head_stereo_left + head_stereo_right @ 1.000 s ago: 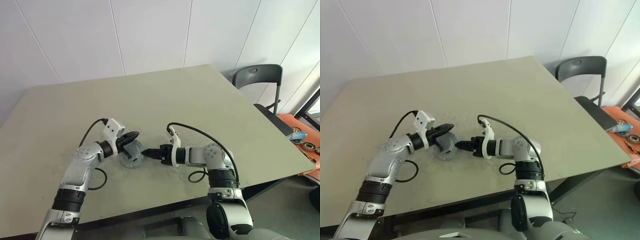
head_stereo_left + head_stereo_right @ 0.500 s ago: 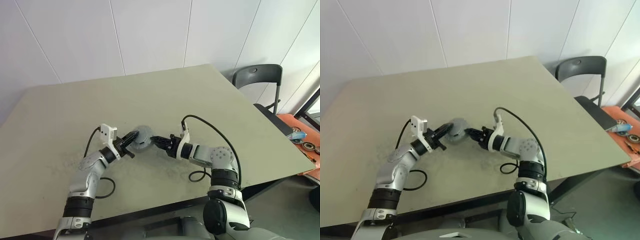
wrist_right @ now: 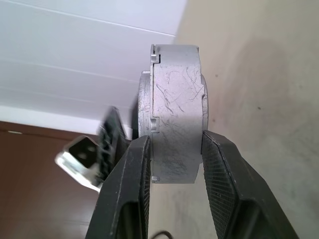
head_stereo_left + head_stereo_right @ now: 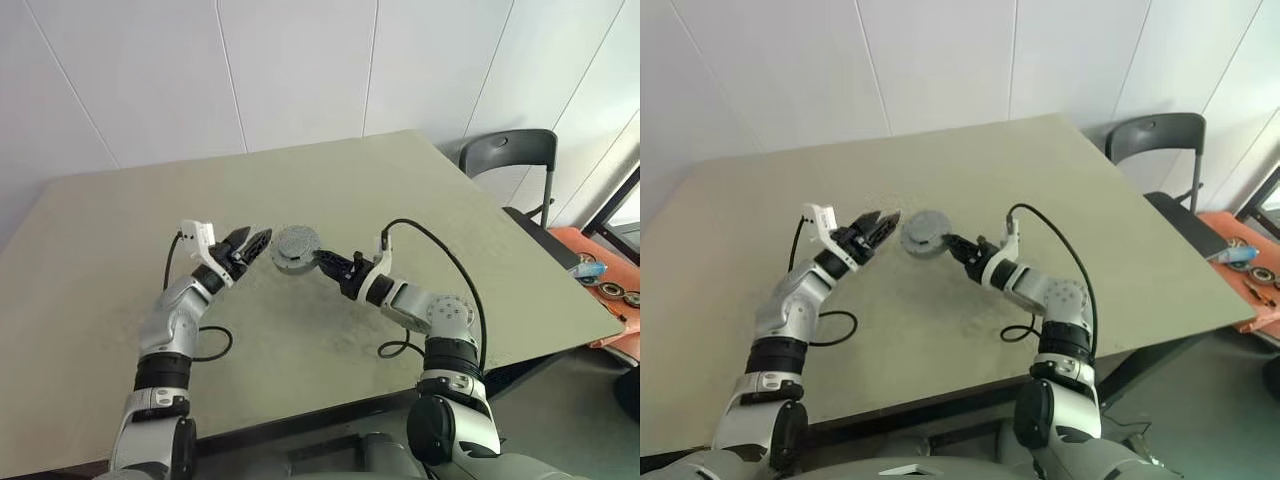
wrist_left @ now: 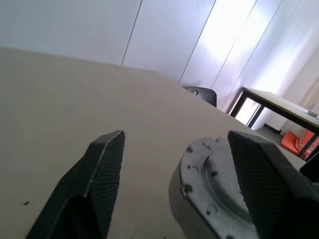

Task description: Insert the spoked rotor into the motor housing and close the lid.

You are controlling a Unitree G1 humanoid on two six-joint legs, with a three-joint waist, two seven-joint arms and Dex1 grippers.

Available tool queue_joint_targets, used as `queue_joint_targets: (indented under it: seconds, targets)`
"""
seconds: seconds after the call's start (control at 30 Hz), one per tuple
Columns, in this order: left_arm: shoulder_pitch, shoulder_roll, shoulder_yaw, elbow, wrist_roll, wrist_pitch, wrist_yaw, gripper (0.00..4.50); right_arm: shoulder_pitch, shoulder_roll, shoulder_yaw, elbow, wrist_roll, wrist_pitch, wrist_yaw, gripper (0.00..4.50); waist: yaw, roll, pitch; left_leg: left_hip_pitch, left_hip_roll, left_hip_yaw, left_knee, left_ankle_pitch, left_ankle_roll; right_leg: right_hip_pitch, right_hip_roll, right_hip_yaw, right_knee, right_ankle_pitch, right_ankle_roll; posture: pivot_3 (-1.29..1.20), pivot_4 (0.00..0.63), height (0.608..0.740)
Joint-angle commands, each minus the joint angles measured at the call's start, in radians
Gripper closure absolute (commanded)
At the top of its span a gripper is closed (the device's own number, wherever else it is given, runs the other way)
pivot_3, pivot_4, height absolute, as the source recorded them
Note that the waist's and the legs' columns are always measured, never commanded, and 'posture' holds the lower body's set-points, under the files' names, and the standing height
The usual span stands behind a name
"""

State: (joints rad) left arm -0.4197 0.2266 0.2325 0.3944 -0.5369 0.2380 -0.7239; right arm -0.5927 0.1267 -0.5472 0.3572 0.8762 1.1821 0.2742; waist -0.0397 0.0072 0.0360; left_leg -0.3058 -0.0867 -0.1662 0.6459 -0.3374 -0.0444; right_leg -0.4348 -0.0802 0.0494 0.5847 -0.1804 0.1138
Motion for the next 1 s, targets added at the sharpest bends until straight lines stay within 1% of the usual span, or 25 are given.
queue_joint_targets:
  seconds: [0.03, 0.1, 0.23, 0.33, 0.43, 0.63, 0.67, 0.7, 0.8, 0.87, 0.93, 1.0]
  targets:
    - [-0.001, -0.016, 0.062, -0.075, -0.104, 0.075, 0.021, 0.02, -0.057, 0.07, 0.006, -0.04, 0.098, -0.013, 0.011, 3.31, -0.003, 0.0, 0.0, 0.0, 0.0, -0.001, 0.0, 0.0, 0.0, 0.0, 0.0, 0.0, 0.0, 0.0, 0.0, 0.0, 0.0, 0.74]
    - [-0.001, -0.029, 0.092, -0.094, -0.167, 0.155, 0.055, 0.02, -0.053, 0.067, 0.013, -0.04, 0.112, -0.018, 0.005, 3.31, -0.003, 0.0, 0.0, 0.0, 0.0, -0.001, 0.001, 0.0, 0.0, 0.0, 0.0, 0.0, 0.0, 0.0, 0.0, 0.0, 0.0, 0.74]
    - [0.02, -0.056, 0.098, -0.168, -0.273, 0.325, 0.089, 0.02, -0.047, 0.061, 0.032, -0.038, 0.134, -0.026, 0.0, 3.31, -0.004, 0.0, 0.0, 0.0, 0.0, -0.001, 0.002, 0.0, 0.0, 0.0, 0.0, 0.0, 0.001, 0.0, 0.0, 0.0, 0.0, 0.74]
    - [0.039, -0.058, 0.072, -0.193, -0.295, 0.437, 0.115, 0.02, -0.044, 0.057, 0.048, -0.038, 0.145, -0.029, 0.002, 3.31, -0.005, 0.0, 0.0, 0.0, 0.0, -0.001, 0.002, 0.0, 0.0, 0.001, 0.0, 0.0, 0.001, 0.0, 0.0, 0.0, 0.0, 0.74]
    - [0.037, -0.062, 0.069, -0.185, -0.284, 0.461, 0.147, 0.02, -0.039, 0.053, 0.06, -0.039, 0.158, -0.032, 0.004, 3.31, -0.005, 0.0, 0.0, 0.0, 0.0, -0.001, 0.002, 0.0, 0.0, 0.001, 0.0, 0.0, 0.001, 0.0, 0.0, 0.0, 0.0, 0.74]
    - [-0.037, -0.11, 0.125, -0.094, -0.303, 0.425, 0.206, 0.02, -0.033, 0.048, 0.072, -0.043, 0.17, -0.03, 0.007, 3.31, -0.002, 0.0, 0.0, 0.0, 0.0, 0.0, 0.003, 0.0, 0.0, 0.001, 0.0, 0.0, 0.001, 0.001, 0.0, 0.0, 0.0, 0.74]
    - [-0.049, -0.12, 0.14, -0.08, -0.317, 0.429, 0.214, 0.41, -0.032, 0.047, 0.074, -0.044, 0.171, -0.029, 0.008, 3.31, -0.002, 0.0, 0.0, 0.0, 0.0, 0.0, 0.003, 0.0, 0.0, 0.001, 0.0, 0.0, 0.001, 0.001, 0.0, 0.0, 0.0, 0.74]
    - [-0.057, -0.127, 0.151, -0.07, -0.328, 0.438, 0.218, 0.55, -0.03, 0.046, 0.076, -0.045, 0.172, -0.028, 0.008, 3.31, -0.002, 0.0, 0.0, 0.0, 0.0, 0.0, 0.003, 0.0, 0.0, 0.001, 0.0, 0.0, 0.001, 0.001, 0.0, 0.0, 0.0, 0.74]
    - [-0.058, -0.135, 0.137, -0.072, -0.334, 0.48, 0.212, 1.56, -0.027, 0.044, 0.083, -0.047, 0.173, -0.027, 0.011, 3.31, -0.006, 0.0, 0.0, 0.0, 0.0, 0.0, 0.002, 0.0, 0.0, 0.001, 0.0, 0.0, 0.001, 0.001, 0.0, 0.0, 0.0, 0.74]
    - [-0.056, -0.141, 0.138, -0.074, -0.351, 0.497, 0.205, 2.04, -0.024, 0.043, 0.087, -0.048, 0.172, -0.028, 0.013, 3.31, -0.005, 0.0, 0.0, 0.0, 0.0, 0.0, 0.002, 0.0, 0.0, 0.0, 0.0, 0.0, 0.001, 0.001, 0.0, 0.0, 0.0, 0.74]
    - [-0.056, -0.147, 0.15, -0.076, -0.376, 0.517, 0.205, 2.24, -0.022, 0.042, 0.09, -0.047, 0.172, -0.031, 0.014, 3.31, -0.004, 0.0, 0.0, 0.0, 0.0, 0.0, 0.002, 0.0, 0.0, 0.0, 0.0, 0.0, 0.001, 0.001, 0.0, 0.0, 0.0, 0.74]
    - [-0.055, -0.151, 0.158, -0.078, -0.391, 0.533, 0.207, 2.29, -0.021, 0.041, 0.093, -0.047, 0.171, -0.033, 0.015, 3.31, -0.004, 0.0, 0.0, 0.0, 0.0, 0.0, 0.003, 0.0, 0.0, 0.001, 0.0, 0.0, 0.001, 0.001, 0.0, 0.0, 0.0, 0.74]
